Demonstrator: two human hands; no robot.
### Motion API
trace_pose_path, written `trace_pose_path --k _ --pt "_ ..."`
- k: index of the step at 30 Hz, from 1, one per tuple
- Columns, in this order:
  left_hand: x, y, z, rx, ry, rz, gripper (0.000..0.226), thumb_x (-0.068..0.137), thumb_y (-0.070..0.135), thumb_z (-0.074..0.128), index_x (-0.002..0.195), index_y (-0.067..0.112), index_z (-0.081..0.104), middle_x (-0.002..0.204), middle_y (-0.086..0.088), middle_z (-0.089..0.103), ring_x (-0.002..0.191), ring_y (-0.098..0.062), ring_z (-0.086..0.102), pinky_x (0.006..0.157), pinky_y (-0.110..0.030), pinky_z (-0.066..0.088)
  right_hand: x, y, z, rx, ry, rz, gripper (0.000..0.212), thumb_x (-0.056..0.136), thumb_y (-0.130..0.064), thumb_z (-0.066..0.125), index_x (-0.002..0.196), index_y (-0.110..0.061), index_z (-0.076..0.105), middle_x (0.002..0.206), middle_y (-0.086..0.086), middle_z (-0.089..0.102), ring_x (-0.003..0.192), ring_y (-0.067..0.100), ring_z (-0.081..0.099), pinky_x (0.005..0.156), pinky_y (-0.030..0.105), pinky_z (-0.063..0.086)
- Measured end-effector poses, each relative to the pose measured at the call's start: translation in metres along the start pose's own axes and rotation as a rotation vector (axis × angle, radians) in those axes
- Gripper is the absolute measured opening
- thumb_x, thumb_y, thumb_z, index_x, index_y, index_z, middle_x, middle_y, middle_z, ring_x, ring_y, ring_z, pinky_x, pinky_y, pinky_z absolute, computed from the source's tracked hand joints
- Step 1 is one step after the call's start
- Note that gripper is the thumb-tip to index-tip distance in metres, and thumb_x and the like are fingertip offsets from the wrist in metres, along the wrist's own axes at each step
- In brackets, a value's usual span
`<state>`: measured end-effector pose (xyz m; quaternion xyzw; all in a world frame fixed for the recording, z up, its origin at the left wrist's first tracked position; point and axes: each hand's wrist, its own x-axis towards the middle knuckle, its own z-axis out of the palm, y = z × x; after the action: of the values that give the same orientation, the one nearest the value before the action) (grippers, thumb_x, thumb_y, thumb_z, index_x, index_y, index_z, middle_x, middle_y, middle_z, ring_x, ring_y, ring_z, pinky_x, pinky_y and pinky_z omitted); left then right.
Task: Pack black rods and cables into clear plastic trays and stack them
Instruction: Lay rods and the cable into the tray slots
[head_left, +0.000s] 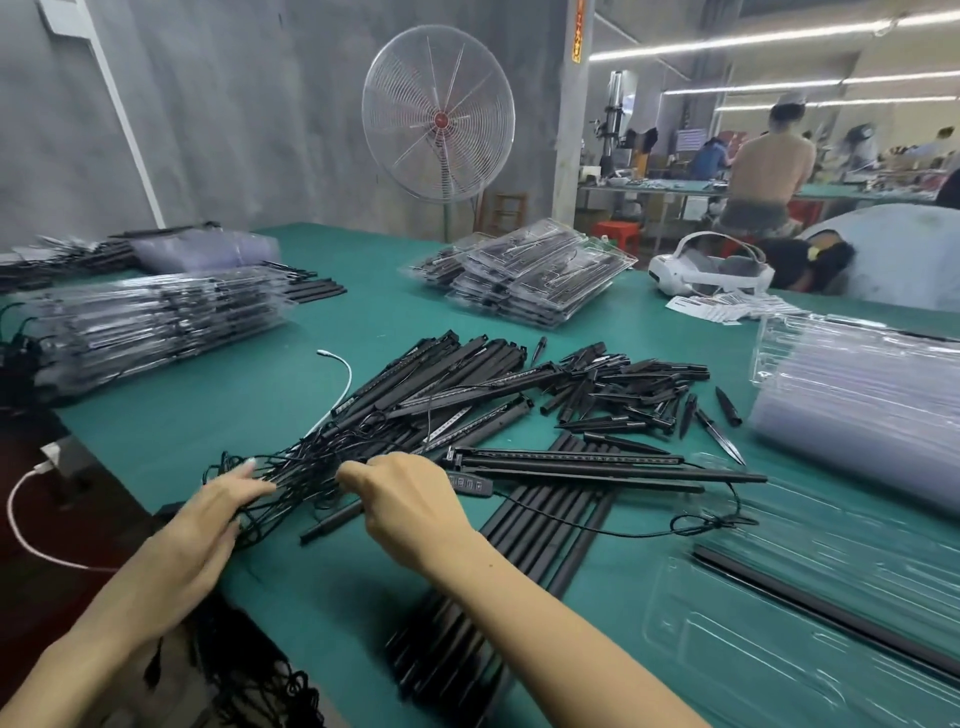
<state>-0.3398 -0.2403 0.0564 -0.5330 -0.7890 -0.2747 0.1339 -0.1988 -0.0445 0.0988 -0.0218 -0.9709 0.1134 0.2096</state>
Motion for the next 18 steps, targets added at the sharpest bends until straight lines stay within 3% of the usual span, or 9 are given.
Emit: trace_pose_path --k 2,4,5,7,10,13,15,16,18 --pt "-0.003 -0.007 0.001 0.225 0.124 -0.023 0.043 0.088 0.029 0.051 0.128 0.013 0.050 0.129 -0.009 0.049 0.129 -0.028 0.043 0.108 -0.047 0.032 -0.003 -0.001 0.004 -0.016 -0.027 0.007 0.033 0.080 0.005 0.047 0.108 -0.008 0.058 0.085 0.019 0.062 0.082 0.037 0.057 0.057 0.035 0.027" --pt "-0.010 -0.002 0.004 0.333 0.207 -0.282 0.046 0.082 0.046 0.056 0.111 0.011 0.055 0.107 -0.012 0.056 0.099 -0.035 0.056 0.081 -0.050 0.047 -0.007 -0.002 0.011 -0.023 -0.060 0.032 0.040 0.083 0.003 0.046 0.118 -0.013 0.053 0.089 0.019 0.063 0.083 0.037 0.060 0.057 0.034 0.029" --pt "-0.015 0.002 0.008 0.327 0.201 -0.418 0.036 0.082 0.047 0.065 0.100 0.017 0.054 0.094 -0.010 0.061 0.081 -0.035 0.061 0.063 -0.045 0.048 -0.007 -0.003 0.014 -0.005 -0.075 0.054 0.044 0.084 0.003 0.045 0.123 -0.017 0.051 0.091 0.019 0.064 0.084 0.037 0.060 0.057 0.034 0.031" --pt "-0.022 0.008 0.016 0.311 0.142 -0.521 0.031 0.080 0.036 0.073 0.086 0.026 0.044 0.068 -0.007 0.065 0.056 -0.035 0.063 0.046 -0.032 0.039 -0.008 -0.006 0.019 0.024 -0.097 0.081 0.048 0.085 0.003 0.044 0.128 -0.019 0.049 0.095 0.021 0.063 0.087 0.038 0.060 0.060 0.034 0.034" --pt "-0.018 0.009 0.014 0.206 0.136 -0.496 0.023 0.085 0.026 0.064 0.087 0.021 0.041 0.057 -0.005 0.059 0.057 -0.038 0.065 0.046 -0.035 0.039 -0.005 -0.011 0.024 0.027 -0.101 0.063 0.042 0.085 0.004 0.043 0.124 -0.011 0.049 0.099 0.021 0.058 0.094 0.038 0.056 0.063 0.037 0.032" --pt "-0.012 0.005 0.014 0.056 0.106 -0.589 0.013 0.092 0.023 0.057 0.092 0.016 0.046 0.067 -0.005 0.058 0.072 -0.039 0.064 0.061 -0.041 0.041 0.001 -0.021 0.029 0.034 -0.096 0.021 0.040 0.084 0.006 0.046 0.123 -0.004 0.050 0.108 0.020 0.051 0.102 0.037 0.049 0.075 0.044 0.038" --pt "-0.011 0.003 0.012 -0.083 0.093 -0.654 0.008 0.093 0.025 0.056 0.093 0.017 0.053 0.072 -0.006 0.063 0.074 -0.029 0.061 0.067 -0.039 0.040 0.008 -0.031 0.032 0.012 -0.076 -0.015 0.041 0.083 0.005 0.048 0.122 -0.006 0.055 0.107 0.016 0.055 0.102 0.035 0.049 0.079 0.044 0.040" --pt "-0.009 0.004 0.009 -0.188 0.090 -0.687 0.010 0.094 0.025 0.056 0.096 0.016 0.057 0.068 -0.006 0.063 0.068 -0.024 0.058 0.065 -0.034 0.040 0.011 -0.034 0.033 -0.008 -0.053 -0.024 0.040 0.084 0.003 0.048 0.121 -0.009 0.058 0.105 0.014 0.058 0.101 0.034 0.051 0.078 0.041 0.040" --pt "-0.002 0.006 0.001 -0.480 0.112 -0.787 0.020 0.097 0.020 0.050 0.107 0.005 0.058 0.046 -0.007 0.049 0.042 -0.015 0.045 0.042 -0.025 0.032 0.016 -0.037 0.034 -0.131 -0.021 -0.042 0.032 0.086 -0.005 0.048 0.113 -0.015 0.061 0.102 0.005 0.064 0.098 0.027 0.056 0.072 0.033 0.040"
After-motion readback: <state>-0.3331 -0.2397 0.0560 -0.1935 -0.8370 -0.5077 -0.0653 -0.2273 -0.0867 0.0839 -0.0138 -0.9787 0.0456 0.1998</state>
